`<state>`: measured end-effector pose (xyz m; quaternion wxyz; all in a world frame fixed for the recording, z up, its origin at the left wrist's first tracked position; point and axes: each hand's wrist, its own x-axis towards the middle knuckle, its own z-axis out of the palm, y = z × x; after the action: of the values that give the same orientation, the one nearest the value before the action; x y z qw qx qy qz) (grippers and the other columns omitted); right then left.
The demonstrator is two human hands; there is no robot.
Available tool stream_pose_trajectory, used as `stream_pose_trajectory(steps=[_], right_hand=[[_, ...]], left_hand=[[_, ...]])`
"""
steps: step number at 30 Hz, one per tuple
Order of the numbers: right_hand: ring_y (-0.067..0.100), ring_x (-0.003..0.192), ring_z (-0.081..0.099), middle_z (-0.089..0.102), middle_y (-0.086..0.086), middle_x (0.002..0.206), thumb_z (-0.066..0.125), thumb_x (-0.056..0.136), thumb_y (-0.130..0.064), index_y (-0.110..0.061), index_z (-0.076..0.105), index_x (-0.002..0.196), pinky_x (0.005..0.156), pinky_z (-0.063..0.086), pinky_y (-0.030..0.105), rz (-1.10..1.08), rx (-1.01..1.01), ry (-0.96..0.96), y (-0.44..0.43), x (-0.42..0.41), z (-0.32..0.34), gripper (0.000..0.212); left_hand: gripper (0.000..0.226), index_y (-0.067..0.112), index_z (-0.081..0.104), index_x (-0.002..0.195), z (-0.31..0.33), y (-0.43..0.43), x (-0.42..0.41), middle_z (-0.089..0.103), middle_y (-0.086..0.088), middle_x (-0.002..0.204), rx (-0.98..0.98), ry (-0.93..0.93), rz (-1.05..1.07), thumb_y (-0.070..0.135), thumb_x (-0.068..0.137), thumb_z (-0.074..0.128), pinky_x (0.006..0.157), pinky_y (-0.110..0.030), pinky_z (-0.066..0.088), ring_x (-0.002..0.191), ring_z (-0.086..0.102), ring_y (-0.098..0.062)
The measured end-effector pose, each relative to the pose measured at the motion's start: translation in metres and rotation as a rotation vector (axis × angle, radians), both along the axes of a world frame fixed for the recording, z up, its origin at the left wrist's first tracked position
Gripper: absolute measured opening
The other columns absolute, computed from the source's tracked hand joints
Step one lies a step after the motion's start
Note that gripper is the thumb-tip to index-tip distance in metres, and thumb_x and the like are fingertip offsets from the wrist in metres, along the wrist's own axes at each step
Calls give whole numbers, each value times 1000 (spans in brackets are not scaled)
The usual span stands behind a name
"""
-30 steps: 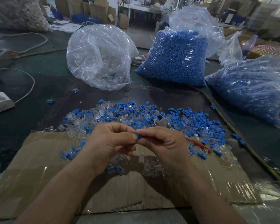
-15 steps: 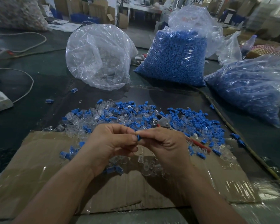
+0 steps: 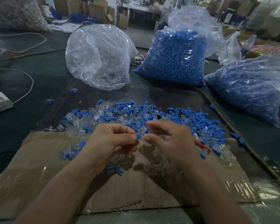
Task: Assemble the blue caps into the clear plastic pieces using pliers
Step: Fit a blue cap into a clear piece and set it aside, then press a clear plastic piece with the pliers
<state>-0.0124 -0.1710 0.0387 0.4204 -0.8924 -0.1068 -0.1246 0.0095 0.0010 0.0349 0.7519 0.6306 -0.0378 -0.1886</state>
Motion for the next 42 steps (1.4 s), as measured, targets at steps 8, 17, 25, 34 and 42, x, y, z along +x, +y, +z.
stream_pose_trajectory(steps=[8, 17, 25, 34, 42], right_hand=[[12, 117, 45, 46, -7, 134, 60, 60, -67, -27, 40, 134, 91, 38, 32, -362, -395, 474, -61, 4, 6, 87], [15, 104, 44, 49, -5, 126, 71, 59, -63, -28, 38, 129, 90, 34, 32, -308, -723, 624, -55, 3, 6, 84], [14, 89, 44, 45, -3, 96, 70, 69, -38, -24, 47, 112, 84, 37, 31, -386, -639, 476, -54, 10, 2, 51], [14, 86, 47, 48, -4, 96, 66, 76, -22, -25, 41, 110, 86, 42, 35, -458, -593, 386, -53, 13, -2, 42], [16, 107, 45, 46, -9, 104, 67, 70, -5, -21, 44, 120, 89, 40, 34, -453, -268, 136, -52, 5, 7, 58]], left_hand=[[5, 12, 71, 54, -3, 0, 1, 66, -12, 59, -28, 12, 20, 8, 52, 69, 47, -21, 51, 51, 64, -18], [4, 13, 71, 54, -4, 0, 2, 67, -12, 61, -40, 17, 16, 9, 53, 68, 46, -21, 51, 52, 64, -18], [6, 15, 72, 56, -7, -1, 2, 68, -11, 64, -37, 9, 10, 9, 55, 68, 48, -21, 51, 55, 66, -18], [4, 10, 68, 57, -7, 0, 3, 68, -15, 66, -90, 14, 21, 7, 57, 67, 48, -22, 52, 56, 65, -20], [8, 4, 64, 68, -8, -2, 4, 67, -14, 66, -118, 11, 51, 5, 60, 65, 51, -22, 53, 57, 66, -20]])
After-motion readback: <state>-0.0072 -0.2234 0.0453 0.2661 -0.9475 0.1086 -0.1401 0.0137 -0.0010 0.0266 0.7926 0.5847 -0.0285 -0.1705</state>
